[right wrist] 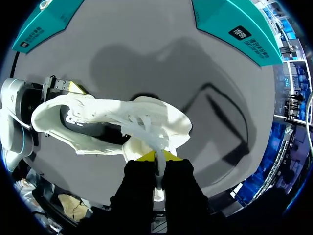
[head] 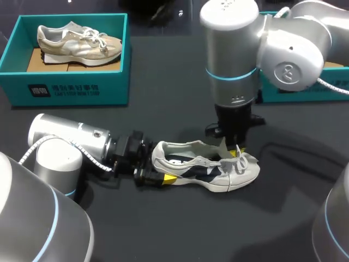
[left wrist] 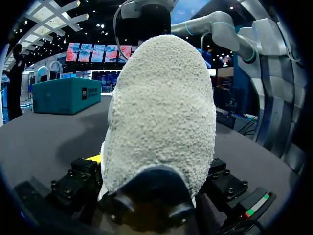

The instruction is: Take the shoe out of the shoebox, open the shoe tongue, remove and reinsert the insole, then place the shoe into the shoebox

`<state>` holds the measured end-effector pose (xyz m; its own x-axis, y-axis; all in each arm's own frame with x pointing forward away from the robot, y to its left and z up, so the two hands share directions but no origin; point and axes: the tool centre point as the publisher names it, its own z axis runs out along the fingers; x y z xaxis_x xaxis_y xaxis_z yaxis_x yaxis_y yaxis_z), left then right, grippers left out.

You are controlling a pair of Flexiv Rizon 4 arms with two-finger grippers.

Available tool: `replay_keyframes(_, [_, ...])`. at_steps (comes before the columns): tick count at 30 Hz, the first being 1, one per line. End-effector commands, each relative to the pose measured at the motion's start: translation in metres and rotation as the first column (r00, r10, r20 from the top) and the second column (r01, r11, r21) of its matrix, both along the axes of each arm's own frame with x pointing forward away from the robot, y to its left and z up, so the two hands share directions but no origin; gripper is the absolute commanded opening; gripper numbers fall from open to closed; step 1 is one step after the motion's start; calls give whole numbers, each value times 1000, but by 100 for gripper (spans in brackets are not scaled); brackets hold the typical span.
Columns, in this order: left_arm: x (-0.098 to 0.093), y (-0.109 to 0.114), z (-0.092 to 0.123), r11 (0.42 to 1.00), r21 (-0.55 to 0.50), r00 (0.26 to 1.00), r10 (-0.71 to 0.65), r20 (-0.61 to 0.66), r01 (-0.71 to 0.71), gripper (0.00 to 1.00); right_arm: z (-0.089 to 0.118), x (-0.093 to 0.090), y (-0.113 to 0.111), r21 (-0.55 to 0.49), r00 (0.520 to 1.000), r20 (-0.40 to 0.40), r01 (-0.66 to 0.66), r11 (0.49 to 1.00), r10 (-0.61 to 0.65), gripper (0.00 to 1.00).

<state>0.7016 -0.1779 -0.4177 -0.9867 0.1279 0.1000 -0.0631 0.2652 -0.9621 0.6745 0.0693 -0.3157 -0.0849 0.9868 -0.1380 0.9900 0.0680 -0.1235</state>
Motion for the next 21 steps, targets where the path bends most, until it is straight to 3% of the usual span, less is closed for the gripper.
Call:
replay_keyframes(1, [0,-1,-2,1000,2,1000,0,0,0,0,-7,4,-13,67,999,-24,24,997,-23,0])
replay_keyframes(5, [0,-1,-2,1000,2,1000,0,0,0,0,-14,6,-19,56,998,-43,45,997,-43,0])
replay_keyframes(10, [0,-1,-2,1000,2,1000,0,0,0,0,-22,7,-27,31,995,-69,75,997,-72,28])
replay_keyframes(17, [0,-1,-2,1000,2,1000,0,0,0,0,-28,6,-32,-4,990,-92,102,995,-102,45])
replay_keyframes(21, [0,-1,-2,1000,2,1000,0,0,0,0,-32,5,-36,-33,986,-115,116,993,-119,48])
